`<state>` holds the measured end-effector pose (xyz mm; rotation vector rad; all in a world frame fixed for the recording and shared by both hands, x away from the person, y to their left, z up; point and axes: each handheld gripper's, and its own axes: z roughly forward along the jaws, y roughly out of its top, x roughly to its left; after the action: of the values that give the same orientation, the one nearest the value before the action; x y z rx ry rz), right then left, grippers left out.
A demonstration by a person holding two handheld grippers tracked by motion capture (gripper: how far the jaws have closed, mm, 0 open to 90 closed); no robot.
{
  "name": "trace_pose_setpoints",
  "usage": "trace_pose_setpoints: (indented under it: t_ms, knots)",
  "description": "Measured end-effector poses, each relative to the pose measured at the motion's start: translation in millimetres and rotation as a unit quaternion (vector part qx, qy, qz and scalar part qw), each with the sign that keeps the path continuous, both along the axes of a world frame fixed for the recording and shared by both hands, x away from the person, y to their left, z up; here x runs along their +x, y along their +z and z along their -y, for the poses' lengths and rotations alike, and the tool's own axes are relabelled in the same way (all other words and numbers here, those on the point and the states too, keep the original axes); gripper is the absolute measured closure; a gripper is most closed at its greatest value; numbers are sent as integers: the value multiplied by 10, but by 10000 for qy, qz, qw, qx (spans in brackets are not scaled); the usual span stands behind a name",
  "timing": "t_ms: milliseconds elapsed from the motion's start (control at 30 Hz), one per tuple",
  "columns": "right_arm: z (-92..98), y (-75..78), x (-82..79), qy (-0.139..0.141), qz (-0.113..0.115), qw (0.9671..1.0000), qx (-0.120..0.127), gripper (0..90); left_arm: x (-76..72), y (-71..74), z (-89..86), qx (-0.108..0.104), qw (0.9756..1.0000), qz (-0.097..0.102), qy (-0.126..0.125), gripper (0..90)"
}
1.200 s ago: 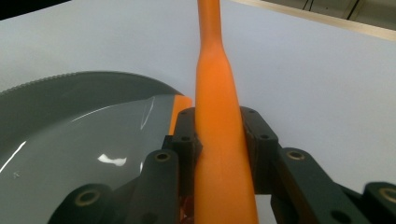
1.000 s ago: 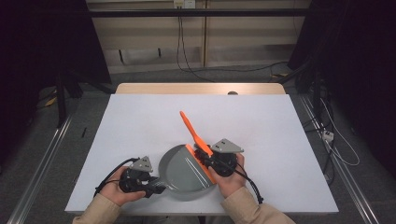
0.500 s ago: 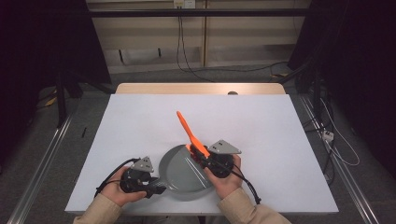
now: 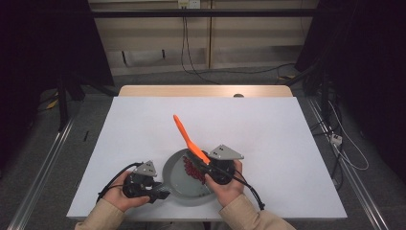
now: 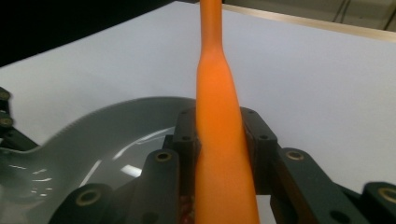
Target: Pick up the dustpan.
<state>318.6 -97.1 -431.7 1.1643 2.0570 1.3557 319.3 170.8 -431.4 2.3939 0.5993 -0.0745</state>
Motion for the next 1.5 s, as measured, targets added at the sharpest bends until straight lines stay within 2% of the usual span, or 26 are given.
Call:
trace_pose_setpoints:
  t_ms: [67,100,167,300,400,600,700,733,767,867,967,1100,1133,1167,1367,1500]
  knots:
    - [-6,10,2,65,19,9999,146,711,1,-9,-3,-87,10000,-45,9,620]
    - [-1,20,10,76,77,9999,116,712,1,-10,-3,-89,10000,-36,2,620]
    - [42,50,37,85,89,9997,210,711,4,-10,-5,-84,10000,-42,-7,620]
    - [181,133,107,-70,190,9990,400,712,1,-11,-4,-88,10000,-29,4,620]
    - [273,145,155,-177,235,9992,285,712,11,-6,-11,-64,10000,-26,-40,620]
    - [399,42,237,-333,138,9993,78,712,6,-17,-16,-121,9999,-41,52,620]
    - [438,12,244,-367,99,9993,40,711,10,-21,-5,-50,10000,8,9,617]
    - [443,9,243,-374,81,9993,27,711,-1,-23,14,0,10000,50,75,616]
    - [446,9,242,-365,74,9993,9,711,0,-26,27,-19,10000,64,68,613]
    - [464,18,236,-343,78,9994,-5,711,1,-26,71,100,9998,169,78,599]
    - [494,32,229,-336,90,9994,-64,711,-9,-35,115,210,9996,173,111,629]
    - [570,42,221,-388,86,9992,-72,712,-9,-41,109,143,9996,200,131,635]
    - [593,44,220,-392,80,9992,-71,711,-10,-42,105,150,9994,272,148,635]
    - [611,45,219,-408,83,9991,-66,711,-13,-49,107,125,9993,291,219,635]
    - [695,58,215,-447,105,9989,-55,711,-6,-49,95,74,9987,418,279,636]
    - [721,64,217,-450,97,9989,-45,711,5,-42,68,-84,9981,468,395,636]
